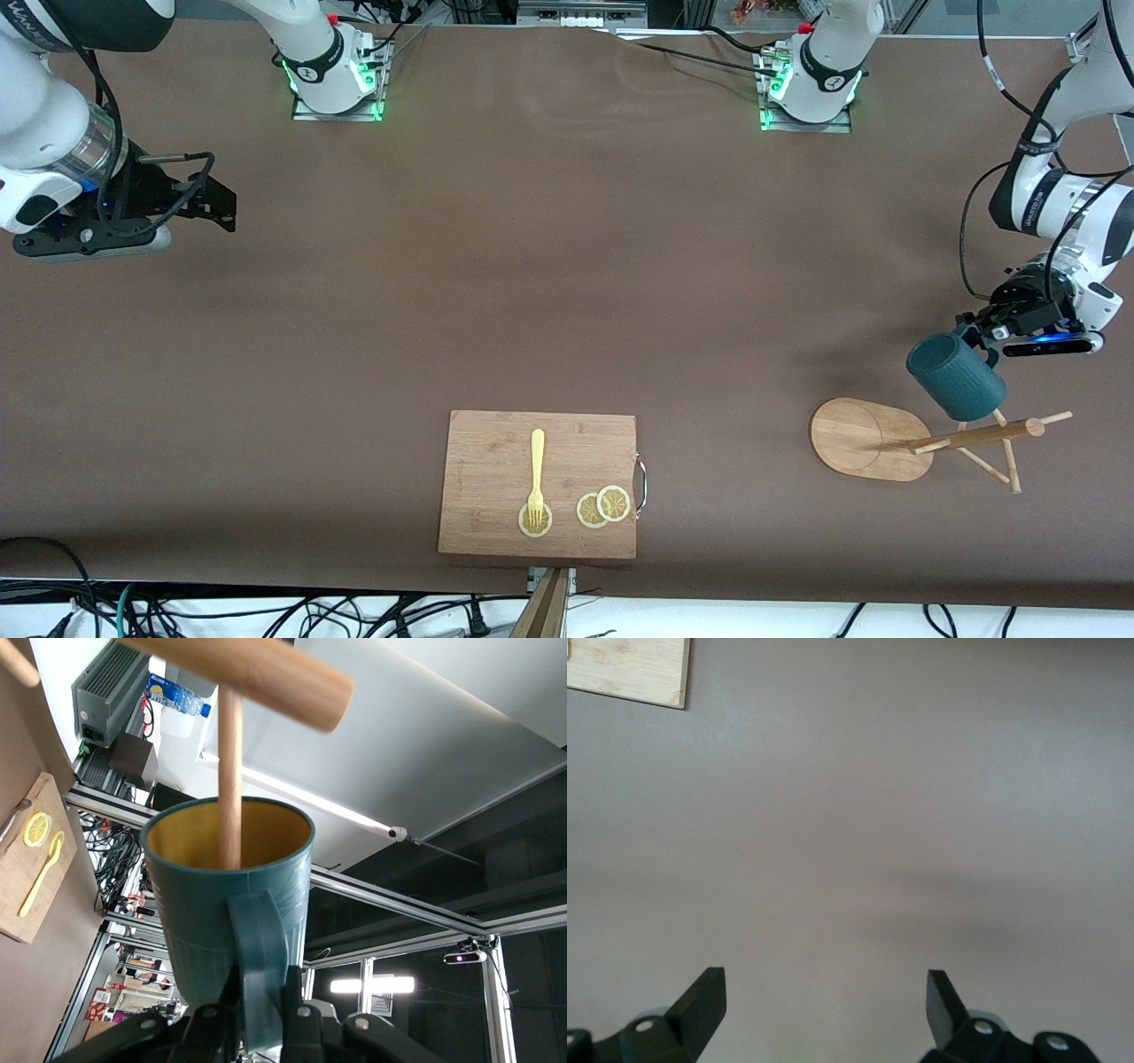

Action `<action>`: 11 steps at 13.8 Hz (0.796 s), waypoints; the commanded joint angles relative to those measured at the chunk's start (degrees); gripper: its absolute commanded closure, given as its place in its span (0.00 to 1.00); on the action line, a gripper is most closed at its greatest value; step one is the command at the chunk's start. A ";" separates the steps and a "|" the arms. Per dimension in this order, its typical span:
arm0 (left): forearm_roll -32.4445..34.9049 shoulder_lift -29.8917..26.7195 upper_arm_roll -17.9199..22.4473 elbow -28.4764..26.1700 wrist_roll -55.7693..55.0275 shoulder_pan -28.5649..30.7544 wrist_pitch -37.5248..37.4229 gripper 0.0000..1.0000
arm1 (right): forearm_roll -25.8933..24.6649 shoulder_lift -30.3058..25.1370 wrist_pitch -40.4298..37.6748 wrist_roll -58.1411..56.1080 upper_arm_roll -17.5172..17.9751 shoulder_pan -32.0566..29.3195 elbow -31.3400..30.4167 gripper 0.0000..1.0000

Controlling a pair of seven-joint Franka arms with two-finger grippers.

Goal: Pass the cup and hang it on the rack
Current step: 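Carry the mug with the left gripper and hang its handle on a rack peg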

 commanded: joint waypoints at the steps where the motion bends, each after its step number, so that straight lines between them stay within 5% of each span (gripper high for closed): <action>1: -2.87 2.99 -0.76 2.05 -1.24 1.36 -1.00 1.00 | 0.09 -0.01 -0.16 0.18 0.32 -0.18 0.94 0.00; 9: -4.37 6.51 -0.68 4.16 -1.68 2.68 -1.00 1.00 | 0.09 -0.01 -0.69 0.18 0.49 -0.09 0.94 0.00; 10: -4.55 6.77 -0.68 4.16 -1.59 2.68 -1.00 0.93 | 0.00 -0.01 -0.78 0.18 0.58 -0.01 0.94 0.00; 11: -4.55 6.77 -0.68 4.24 -1.59 2.68 -1.00 0.58 | -0.08 -0.10 -0.78 0.18 0.58 0.08 0.94 0.00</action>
